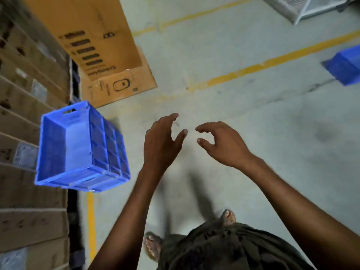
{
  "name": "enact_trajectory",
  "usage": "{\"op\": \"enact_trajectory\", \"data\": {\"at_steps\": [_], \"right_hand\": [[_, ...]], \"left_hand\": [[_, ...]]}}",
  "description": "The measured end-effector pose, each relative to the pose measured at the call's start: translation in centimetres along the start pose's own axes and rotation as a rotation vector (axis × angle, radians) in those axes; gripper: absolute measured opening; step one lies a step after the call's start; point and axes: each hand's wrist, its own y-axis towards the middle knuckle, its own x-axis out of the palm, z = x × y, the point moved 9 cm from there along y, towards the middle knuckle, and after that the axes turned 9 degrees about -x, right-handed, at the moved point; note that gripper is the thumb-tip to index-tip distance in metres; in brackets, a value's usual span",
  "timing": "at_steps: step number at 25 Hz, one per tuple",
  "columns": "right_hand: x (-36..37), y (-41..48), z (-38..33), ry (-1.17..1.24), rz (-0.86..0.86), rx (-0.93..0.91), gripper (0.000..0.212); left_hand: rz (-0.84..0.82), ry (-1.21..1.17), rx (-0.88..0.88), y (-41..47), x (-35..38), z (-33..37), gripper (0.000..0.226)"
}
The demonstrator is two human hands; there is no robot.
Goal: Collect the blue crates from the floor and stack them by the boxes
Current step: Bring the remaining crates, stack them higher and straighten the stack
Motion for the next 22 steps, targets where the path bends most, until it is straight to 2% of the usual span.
{"op": "enact_trajectory", "data": {"at_steps": [2, 4, 6, 8, 14, 22], "right_hand": [[-6.2, -1.2, 5.4, -0.050, 0.068, 0.053, 0.033], [-9.7, -1.3, 8.5, -0.108, 0.107, 0.067, 0.035], [-16.3, -1.9, 16.3, -0.136, 0.201, 0.171, 0.038], [-17.9, -1.6, 19.3, -0.199, 0.225, 0.159, 0.039], [-26.9, 1.6, 38.0, -0.273, 0.281, 0.384, 0.040], [-41.5, 2.2, 57.2, -0.256, 0.461, 0.718, 0.038]], "left_hand": [[-0.004, 0.054, 0.126, 2.0, 3.2, 7.7, 0.050], [0.005, 0.080, 0.222, 3.3, 5.1, 12.1, 0.048], [-0.044, 0.101, 0.354, 7.4, 10.4, 21.0, 0.048], [-0.063, 0.120, 0.411, 9.4, 12.4, 23.9, 0.049], [-0.237, 0.118, 0.623, 22.2, 27.2, 38.6, 0.049], [-0.415, 0.061, 0.879, 35.3, 41.6, 60.0, 0.050]]}}
